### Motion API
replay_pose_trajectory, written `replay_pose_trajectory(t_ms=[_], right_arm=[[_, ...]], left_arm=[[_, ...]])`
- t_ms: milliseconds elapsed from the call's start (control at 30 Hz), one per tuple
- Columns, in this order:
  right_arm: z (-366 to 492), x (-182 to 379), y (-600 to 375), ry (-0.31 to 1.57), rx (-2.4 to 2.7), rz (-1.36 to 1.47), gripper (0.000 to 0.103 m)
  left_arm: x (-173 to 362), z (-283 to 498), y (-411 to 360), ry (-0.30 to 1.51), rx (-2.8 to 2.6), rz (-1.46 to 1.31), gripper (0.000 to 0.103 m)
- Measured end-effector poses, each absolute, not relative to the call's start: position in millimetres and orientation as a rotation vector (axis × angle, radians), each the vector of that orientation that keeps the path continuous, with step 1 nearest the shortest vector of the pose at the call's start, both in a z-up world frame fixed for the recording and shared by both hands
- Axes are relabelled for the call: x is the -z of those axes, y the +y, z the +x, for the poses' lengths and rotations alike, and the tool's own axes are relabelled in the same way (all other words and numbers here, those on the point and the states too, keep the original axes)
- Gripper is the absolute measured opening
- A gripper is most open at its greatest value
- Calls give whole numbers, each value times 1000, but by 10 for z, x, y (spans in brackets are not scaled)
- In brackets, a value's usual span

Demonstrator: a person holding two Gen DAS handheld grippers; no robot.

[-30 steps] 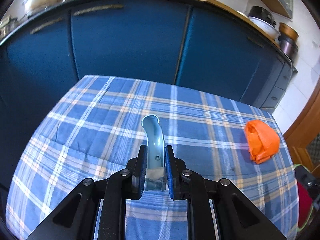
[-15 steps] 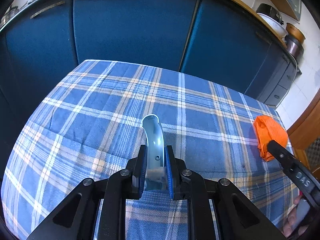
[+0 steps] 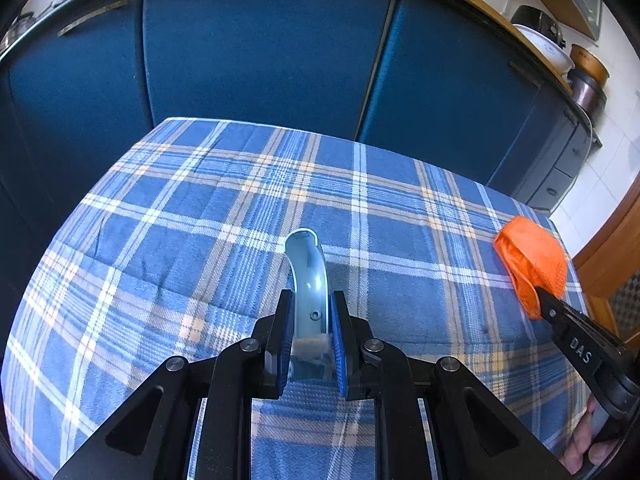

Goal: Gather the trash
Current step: 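Grasp the orange mesh bag with the right tool while the left tool holds the clip, then carry the clip and orange mesh bag over the red bucket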

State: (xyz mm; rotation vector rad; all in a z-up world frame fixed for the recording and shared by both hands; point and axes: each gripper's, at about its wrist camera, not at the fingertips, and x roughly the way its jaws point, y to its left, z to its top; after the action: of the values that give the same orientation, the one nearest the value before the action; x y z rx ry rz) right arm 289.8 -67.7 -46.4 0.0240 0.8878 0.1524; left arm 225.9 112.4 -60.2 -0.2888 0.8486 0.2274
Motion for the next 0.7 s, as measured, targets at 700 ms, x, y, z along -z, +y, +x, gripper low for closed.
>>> replay_pose_trajectory(t_ms=[700], right_arm=[[1707, -86, -1337, 750, -215, 112, 5]], left_arm=[[528, 2225, 999, 827, -185, -264, 18]])
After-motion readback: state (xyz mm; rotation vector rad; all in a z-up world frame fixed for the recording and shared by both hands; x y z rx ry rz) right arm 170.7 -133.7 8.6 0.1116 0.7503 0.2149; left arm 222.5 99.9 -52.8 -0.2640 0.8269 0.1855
